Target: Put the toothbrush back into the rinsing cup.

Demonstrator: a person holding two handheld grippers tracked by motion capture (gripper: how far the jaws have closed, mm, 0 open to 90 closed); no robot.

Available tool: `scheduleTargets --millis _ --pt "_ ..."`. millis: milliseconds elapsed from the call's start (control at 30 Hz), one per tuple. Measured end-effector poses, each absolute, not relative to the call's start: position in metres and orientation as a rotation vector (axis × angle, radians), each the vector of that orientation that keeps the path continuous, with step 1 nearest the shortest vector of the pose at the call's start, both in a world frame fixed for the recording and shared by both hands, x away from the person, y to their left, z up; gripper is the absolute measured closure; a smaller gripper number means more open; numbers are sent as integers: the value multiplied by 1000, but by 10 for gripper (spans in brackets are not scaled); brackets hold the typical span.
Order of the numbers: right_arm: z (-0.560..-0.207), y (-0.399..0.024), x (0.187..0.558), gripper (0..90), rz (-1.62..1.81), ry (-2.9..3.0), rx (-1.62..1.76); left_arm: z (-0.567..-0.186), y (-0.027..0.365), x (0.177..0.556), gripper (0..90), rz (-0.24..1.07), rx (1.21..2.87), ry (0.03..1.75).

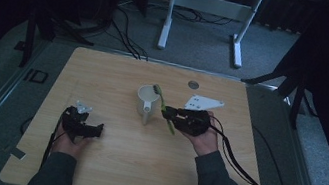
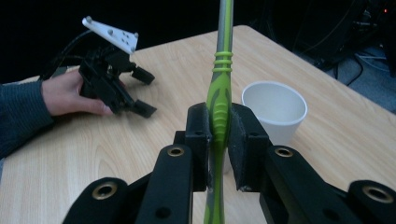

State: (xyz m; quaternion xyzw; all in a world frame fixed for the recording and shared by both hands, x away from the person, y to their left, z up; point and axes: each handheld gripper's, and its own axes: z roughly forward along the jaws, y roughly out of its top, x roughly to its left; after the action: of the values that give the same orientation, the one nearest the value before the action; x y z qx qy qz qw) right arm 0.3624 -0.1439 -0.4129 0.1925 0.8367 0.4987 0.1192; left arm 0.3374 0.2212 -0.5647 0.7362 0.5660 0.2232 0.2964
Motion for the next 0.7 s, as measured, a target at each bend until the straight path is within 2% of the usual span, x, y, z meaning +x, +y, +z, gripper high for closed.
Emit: scheduleTargets --millis 700 --pt "-398 -130 385 784 1616 2361 534 -565 221 337 35 593 1957 1503"
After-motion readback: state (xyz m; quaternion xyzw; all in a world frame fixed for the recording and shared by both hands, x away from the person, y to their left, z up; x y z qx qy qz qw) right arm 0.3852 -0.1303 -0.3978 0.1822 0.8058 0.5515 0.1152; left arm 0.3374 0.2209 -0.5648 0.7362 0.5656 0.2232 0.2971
